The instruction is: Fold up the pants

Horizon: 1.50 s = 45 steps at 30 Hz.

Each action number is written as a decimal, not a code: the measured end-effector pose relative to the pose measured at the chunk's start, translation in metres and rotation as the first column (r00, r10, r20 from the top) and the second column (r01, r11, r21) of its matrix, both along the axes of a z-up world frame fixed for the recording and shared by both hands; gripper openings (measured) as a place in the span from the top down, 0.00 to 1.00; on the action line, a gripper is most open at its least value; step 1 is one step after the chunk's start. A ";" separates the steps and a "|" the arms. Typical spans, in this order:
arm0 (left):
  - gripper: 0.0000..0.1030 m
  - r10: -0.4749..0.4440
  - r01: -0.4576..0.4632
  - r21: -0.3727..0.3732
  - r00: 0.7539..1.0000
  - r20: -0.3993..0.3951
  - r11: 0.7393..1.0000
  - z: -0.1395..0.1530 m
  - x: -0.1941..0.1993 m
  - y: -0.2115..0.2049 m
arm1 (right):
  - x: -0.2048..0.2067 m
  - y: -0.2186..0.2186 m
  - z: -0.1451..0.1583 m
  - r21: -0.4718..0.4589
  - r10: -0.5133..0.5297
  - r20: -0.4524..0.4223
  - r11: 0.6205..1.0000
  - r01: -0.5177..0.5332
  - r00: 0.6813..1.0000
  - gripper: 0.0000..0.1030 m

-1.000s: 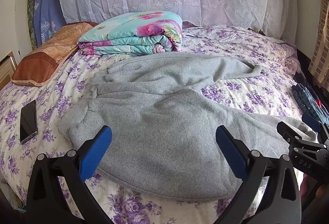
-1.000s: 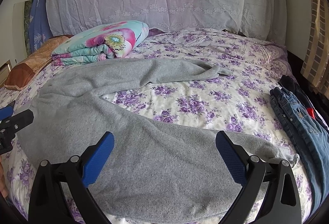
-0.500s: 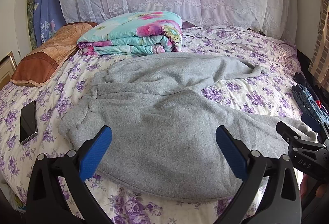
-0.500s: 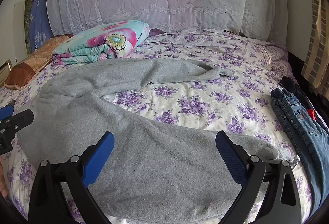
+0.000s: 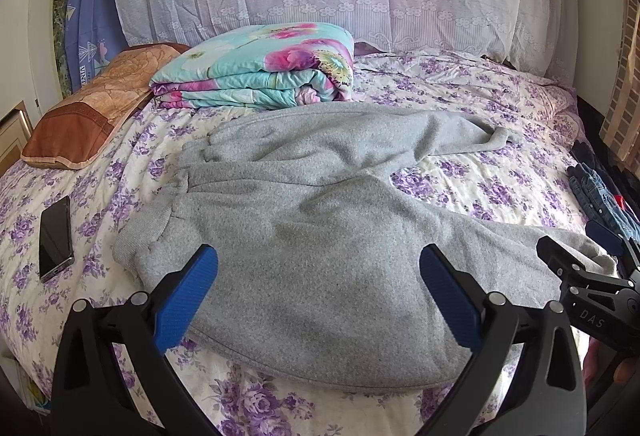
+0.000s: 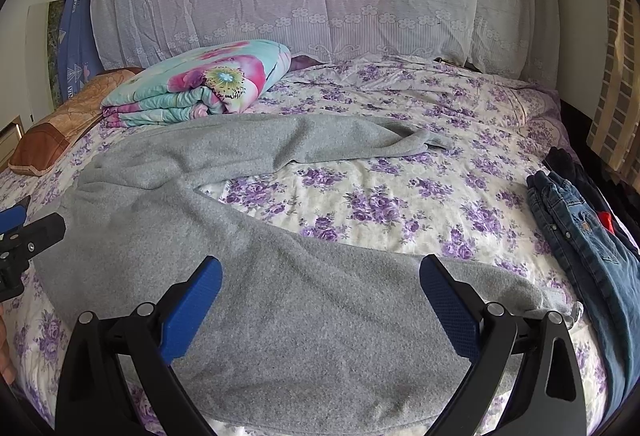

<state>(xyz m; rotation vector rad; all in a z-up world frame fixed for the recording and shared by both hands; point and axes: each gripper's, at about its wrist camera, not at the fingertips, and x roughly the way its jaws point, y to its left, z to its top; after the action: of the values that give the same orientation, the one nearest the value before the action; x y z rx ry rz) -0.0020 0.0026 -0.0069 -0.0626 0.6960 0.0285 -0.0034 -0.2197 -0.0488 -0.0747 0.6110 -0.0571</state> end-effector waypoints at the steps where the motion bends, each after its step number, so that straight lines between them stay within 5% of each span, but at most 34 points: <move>1: 0.04 0.001 -0.001 0.000 1.000 0.000 1.000 0.000 0.000 0.000 | 0.000 0.000 0.000 0.000 -0.001 -0.001 1.000 0.001 1.000 0.03; 27: 0.04 -0.008 0.008 -0.005 1.000 -0.011 1.000 -0.001 0.001 0.000 | 0.000 0.002 -0.003 0.004 -0.006 -0.003 1.000 0.006 1.000 0.03; 35: 0.04 -0.023 0.001 -0.109 0.980 -0.199 0.994 -0.028 0.022 0.065 | -0.001 -0.017 -0.010 0.031 -0.027 -0.019 0.999 0.028 0.999 0.03; 42: 0.05 0.172 -0.223 -0.123 0.928 -0.331 0.967 -0.059 0.048 0.160 | 0.007 -0.022 -0.019 0.063 -0.014 -0.041 0.998 0.017 0.999 0.03; 43: 0.08 0.162 -0.231 -0.156 0.918 -0.363 0.960 -0.064 0.050 0.169 | 0.009 -0.022 -0.020 0.061 -0.010 -0.045 0.998 0.013 0.999 0.03; 45: 0.32 0.127 -0.249 -0.236 0.891 -0.437 0.939 -0.076 0.050 0.178 | 0.011 -0.023 -0.021 0.062 -0.005 -0.048 0.998 0.008 0.999 0.03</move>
<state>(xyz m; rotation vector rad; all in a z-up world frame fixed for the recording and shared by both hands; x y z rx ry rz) 0.0483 0.1801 -0.0831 -0.4152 1.1192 0.1330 0.0072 -0.2424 -0.0700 -0.0137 0.6600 -0.0427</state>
